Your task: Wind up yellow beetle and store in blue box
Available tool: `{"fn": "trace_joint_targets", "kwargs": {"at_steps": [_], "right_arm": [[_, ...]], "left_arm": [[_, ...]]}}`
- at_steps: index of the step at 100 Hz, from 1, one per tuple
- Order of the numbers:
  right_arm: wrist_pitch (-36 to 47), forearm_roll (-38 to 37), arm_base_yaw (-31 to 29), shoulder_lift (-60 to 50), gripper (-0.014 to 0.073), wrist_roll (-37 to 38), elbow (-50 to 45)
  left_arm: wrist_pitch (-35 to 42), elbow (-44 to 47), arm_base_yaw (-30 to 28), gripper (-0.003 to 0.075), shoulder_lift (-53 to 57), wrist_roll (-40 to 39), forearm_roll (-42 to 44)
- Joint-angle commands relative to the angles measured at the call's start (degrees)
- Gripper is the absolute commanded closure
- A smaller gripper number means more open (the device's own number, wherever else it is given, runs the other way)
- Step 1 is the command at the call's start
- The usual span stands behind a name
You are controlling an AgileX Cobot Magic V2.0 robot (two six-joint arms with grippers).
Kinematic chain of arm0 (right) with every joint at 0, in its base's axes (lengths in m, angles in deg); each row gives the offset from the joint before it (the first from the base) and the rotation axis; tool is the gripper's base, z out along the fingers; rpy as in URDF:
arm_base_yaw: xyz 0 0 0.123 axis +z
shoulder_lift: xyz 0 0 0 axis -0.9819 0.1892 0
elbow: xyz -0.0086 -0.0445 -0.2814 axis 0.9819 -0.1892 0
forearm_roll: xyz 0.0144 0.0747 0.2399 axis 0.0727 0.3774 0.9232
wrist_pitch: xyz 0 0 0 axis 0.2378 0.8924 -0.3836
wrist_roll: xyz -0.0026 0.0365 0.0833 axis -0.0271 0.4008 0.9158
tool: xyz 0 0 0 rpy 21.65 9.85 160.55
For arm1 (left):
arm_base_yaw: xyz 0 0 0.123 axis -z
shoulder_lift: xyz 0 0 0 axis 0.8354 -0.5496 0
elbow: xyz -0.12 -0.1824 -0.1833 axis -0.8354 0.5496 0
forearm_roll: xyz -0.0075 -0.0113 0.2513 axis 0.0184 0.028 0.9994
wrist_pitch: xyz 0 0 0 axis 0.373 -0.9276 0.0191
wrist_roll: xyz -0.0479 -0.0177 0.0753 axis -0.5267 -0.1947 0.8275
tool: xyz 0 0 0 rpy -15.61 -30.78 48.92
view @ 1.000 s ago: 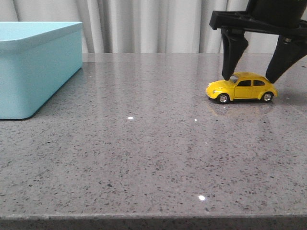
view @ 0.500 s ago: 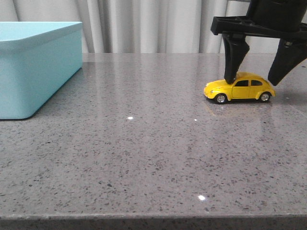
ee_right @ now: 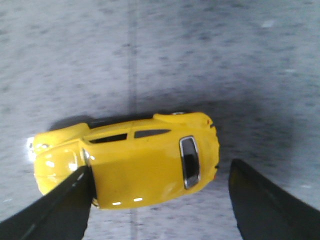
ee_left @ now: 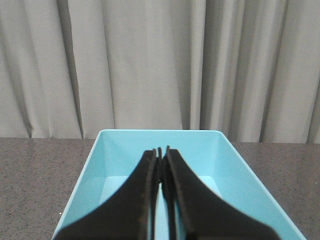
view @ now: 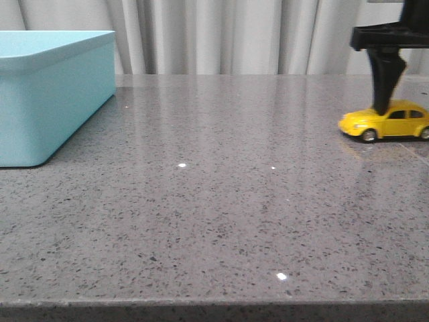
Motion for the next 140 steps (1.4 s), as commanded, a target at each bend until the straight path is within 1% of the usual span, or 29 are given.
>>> {"fn": "trace_joint_targets", "kwargs": {"at_steps": [1,15,24,39,54,70,117,127,140], "right_arm": [[-1.45,-4.59,-2.86,-2.31,0.0032,-0.13,1.33],[-2.53,-5.74,-6.13,-2.37,0.0032,-0.13,1.33],[-2.59,-5.74,-6.84,-2.93,0.0032,-0.18,1.33],[-2.08,-5.29,-6.83,-6.52,0.0032,-0.18,1.97],[-2.58,-4.52,-6.77,-12.65,0.0032,-0.18,3.52],[-3.10,-4.09,-6.77,-18.50,0.0032,-0.47,3.52],[-2.58,-1.76,-5.64,-30.47,0.0032,-3.18,2.67],[-0.88,-1.70,-5.64,-33.66,0.0032,-3.38,1.19],[2.47,-1.66,-5.64,-38.28,0.0032,-3.39,-2.19]], "left_arm": [[4.72,-1.98,0.02,0.0739,-0.44,0.00,-0.50],[4.72,-1.98,0.02,0.0739,-0.44,0.00,-0.50],[4.72,-1.98,0.02,0.0739,-0.44,0.00,-0.50],[4.72,-1.98,0.02,0.0739,-0.44,0.00,-0.50],[4.49,-1.98,0.02,0.0739,-0.44,0.00,-0.50],[4.49,-1.98,0.02,0.0739,-0.44,0.00,-0.50],[4.41,-1.98,0.02,0.0739,-0.44,0.00,-0.53],[1.43,-3.31,0.02,0.0739,-0.53,0.00,-0.53],[-5.74,-7.14,0.12,0.0739,-2.22,0.00,-0.53]]}}
